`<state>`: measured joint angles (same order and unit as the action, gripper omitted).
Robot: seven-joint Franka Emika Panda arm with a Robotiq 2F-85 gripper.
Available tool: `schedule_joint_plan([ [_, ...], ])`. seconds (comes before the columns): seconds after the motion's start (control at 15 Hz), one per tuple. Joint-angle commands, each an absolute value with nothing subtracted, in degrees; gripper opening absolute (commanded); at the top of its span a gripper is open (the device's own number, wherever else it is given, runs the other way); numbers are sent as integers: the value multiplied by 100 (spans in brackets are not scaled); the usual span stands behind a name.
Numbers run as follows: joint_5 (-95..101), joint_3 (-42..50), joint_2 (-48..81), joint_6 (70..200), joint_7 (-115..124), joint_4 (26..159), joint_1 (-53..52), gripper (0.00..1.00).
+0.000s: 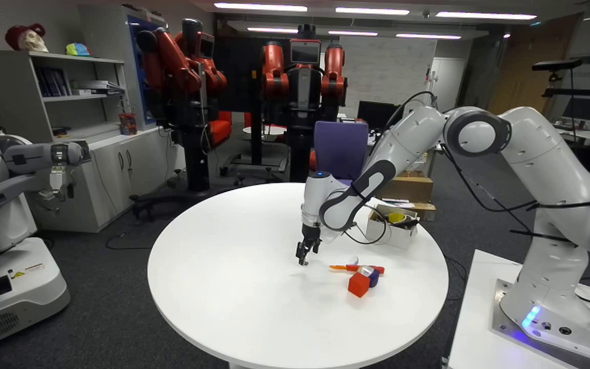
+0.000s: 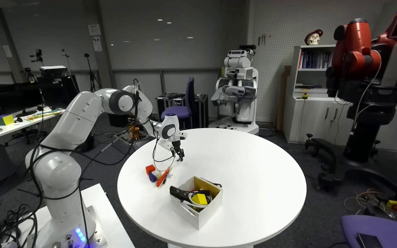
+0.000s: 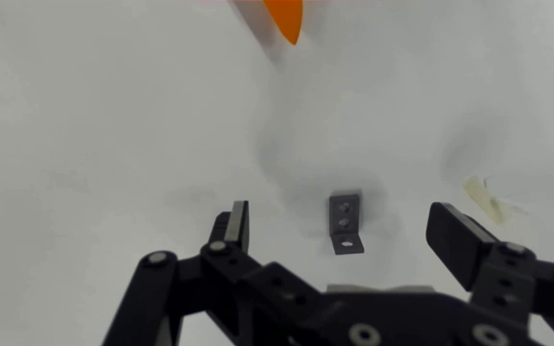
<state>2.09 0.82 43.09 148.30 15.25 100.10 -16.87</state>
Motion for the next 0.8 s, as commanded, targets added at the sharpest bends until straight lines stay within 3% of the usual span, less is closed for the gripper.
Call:
schedule_joint_plan([
  [0.0, 398, 207, 4442, 14747, 1663, 9772, -1790, 100],
  [0.47, 335, 140, 4630, 14727, 1591, 9570, -1750, 100],
  [0.53, 338, 142, 4652, 14719, 1588, 9538, -1755, 92],
  [0.6, 343, 149, 4663, 14661, 1589, 9510, -1762, 72],
  [0.73, 348, 159, 4676, 14666, 1602, 9486, -1775, 60],
])
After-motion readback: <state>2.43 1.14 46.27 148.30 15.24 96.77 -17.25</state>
